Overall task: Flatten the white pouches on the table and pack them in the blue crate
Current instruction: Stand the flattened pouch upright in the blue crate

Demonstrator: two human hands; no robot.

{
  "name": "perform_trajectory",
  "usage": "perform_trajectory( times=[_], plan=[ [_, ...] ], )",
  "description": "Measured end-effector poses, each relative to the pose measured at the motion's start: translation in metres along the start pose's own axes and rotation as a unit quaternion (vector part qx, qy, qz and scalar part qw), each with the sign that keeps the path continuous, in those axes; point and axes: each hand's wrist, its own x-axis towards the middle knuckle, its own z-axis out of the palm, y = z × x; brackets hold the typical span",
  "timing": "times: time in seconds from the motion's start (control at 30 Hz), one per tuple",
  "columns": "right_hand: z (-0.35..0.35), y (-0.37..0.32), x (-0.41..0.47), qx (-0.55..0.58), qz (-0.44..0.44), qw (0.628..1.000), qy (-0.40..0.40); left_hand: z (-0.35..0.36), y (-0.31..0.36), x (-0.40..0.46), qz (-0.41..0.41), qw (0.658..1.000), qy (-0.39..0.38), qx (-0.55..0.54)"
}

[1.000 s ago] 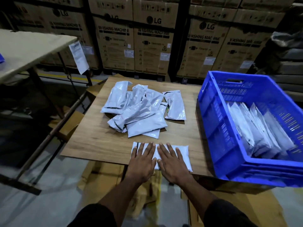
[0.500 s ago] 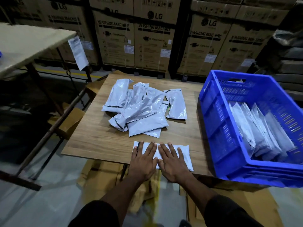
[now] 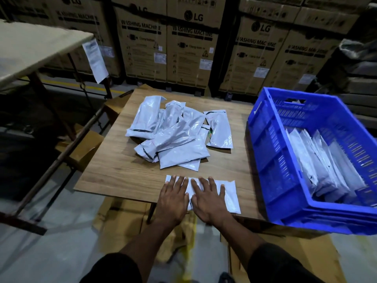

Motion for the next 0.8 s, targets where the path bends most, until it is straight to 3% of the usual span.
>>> perform_trajectory(
  times=[0.27,0.43,0.8],
  plan=[
    [0.016,0.004,-0.009,-0.005,0.036,0.998,0.055,-0.014,0.002,0.005,-0.029,0.999,-0.027,0.009],
    [0.017,0.032,-0.017,0.000,0.051,0.996,0.070,-0.012,-0.002,0.000,0.002,1.000,-0.002,0.004],
    [0.009,0.053,-0.017,-0.006,0.033,0.998,0.043,-0.018,-0.011,0.004,0.014,0.993,-0.120,0.007]
  ],
)
